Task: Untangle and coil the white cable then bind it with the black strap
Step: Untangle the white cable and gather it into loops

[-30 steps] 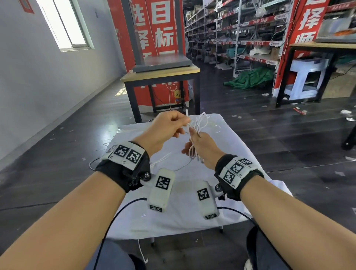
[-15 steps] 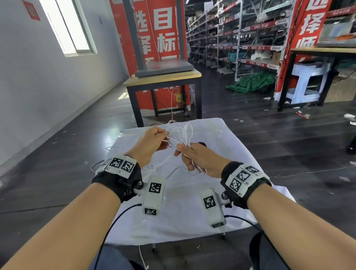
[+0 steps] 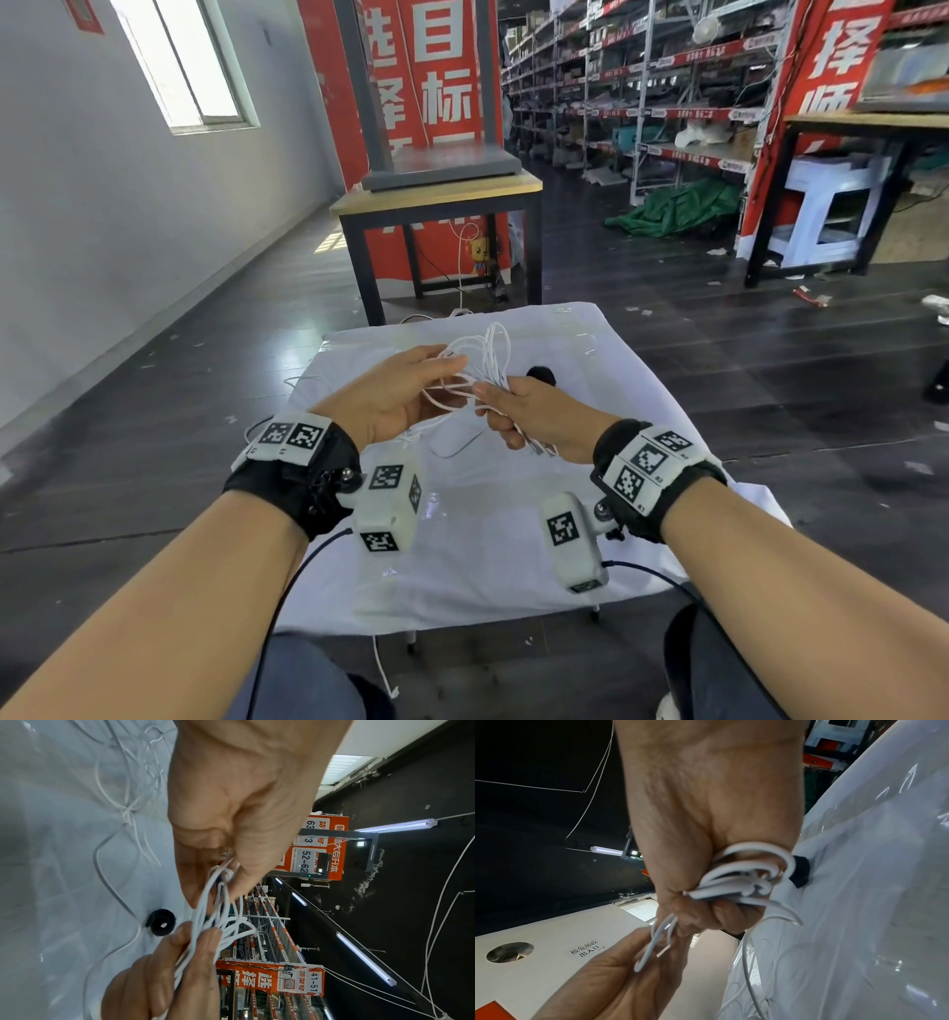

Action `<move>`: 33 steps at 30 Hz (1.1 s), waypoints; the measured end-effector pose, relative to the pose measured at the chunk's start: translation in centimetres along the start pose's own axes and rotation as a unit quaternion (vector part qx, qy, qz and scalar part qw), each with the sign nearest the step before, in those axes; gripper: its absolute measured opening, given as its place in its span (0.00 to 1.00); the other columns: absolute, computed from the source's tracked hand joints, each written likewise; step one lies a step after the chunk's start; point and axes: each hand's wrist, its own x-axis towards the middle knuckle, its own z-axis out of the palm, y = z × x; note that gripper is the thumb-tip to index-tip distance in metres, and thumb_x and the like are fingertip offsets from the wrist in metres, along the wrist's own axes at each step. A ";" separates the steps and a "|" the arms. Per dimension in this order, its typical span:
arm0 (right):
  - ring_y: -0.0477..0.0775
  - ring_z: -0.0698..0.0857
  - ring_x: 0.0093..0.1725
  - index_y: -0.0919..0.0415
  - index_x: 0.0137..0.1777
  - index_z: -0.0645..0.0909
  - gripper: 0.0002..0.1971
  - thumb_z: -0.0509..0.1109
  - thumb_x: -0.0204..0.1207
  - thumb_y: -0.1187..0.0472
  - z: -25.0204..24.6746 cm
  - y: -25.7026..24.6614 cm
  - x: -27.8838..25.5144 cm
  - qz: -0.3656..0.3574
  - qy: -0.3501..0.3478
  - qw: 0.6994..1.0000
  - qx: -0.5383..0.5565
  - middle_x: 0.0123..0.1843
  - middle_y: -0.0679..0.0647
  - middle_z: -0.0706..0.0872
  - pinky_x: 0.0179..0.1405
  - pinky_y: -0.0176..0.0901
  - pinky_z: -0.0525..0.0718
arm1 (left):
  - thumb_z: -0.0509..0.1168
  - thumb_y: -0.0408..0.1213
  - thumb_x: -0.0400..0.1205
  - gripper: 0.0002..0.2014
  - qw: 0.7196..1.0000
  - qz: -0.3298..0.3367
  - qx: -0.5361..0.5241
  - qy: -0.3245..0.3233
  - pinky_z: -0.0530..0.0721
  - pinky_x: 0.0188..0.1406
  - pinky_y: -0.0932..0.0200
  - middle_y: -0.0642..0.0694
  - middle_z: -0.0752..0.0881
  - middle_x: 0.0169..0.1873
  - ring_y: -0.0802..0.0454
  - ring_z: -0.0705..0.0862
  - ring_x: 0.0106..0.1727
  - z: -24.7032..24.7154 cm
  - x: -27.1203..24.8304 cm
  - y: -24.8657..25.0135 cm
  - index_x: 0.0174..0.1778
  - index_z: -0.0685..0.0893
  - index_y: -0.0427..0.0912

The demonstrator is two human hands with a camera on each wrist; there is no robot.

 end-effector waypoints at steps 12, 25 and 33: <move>0.44 0.68 0.23 0.68 0.53 0.78 0.18 0.57 0.86 0.52 -0.4 1.6 0.0 0.013 -0.016 1.000 -0.009 0.28 0.50 0.69 0.24 0.32 0.68 | 0.62 0.25 0.83 0.12 0.999 0.020 0.022 0.040 0.86 0.32 0.66 0.42 0.86 0.42 0.56 0.84 0.32 -1.6 0.1 -0.5 0.60 0.80 0.42; 0.45 0.70 0.25 0.63 0.58 0.81 0.17 0.57 0.85 0.51 -0.6 1.4 -0.3 0.011 -0.016 0.999 -0.035 0.30 0.50 0.71 0.27 0.34 0.70 | 0.69 0.27 0.79 0.25 0.974 0.100 0.204 -0.017 0.84 0.46 0.67 0.44 0.82 0.56 0.53 0.83 0.48 -2.2 -0.6 -0.4 0.70 0.75 0.50; 0.45 0.71 0.25 0.63 0.51 0.81 0.18 0.58 0.85 0.49 -0.5 1.4 -0.2 0.027 -0.036 0.998 -0.045 0.30 0.49 0.73 0.28 0.36 0.70 | 0.70 0.39 0.79 0.17 0.842 0.273 0.450 0.116 0.74 0.38 0.80 0.52 0.79 0.48 0.61 0.80 0.42 -2.5 -0.4 -0.4 0.64 0.81 0.55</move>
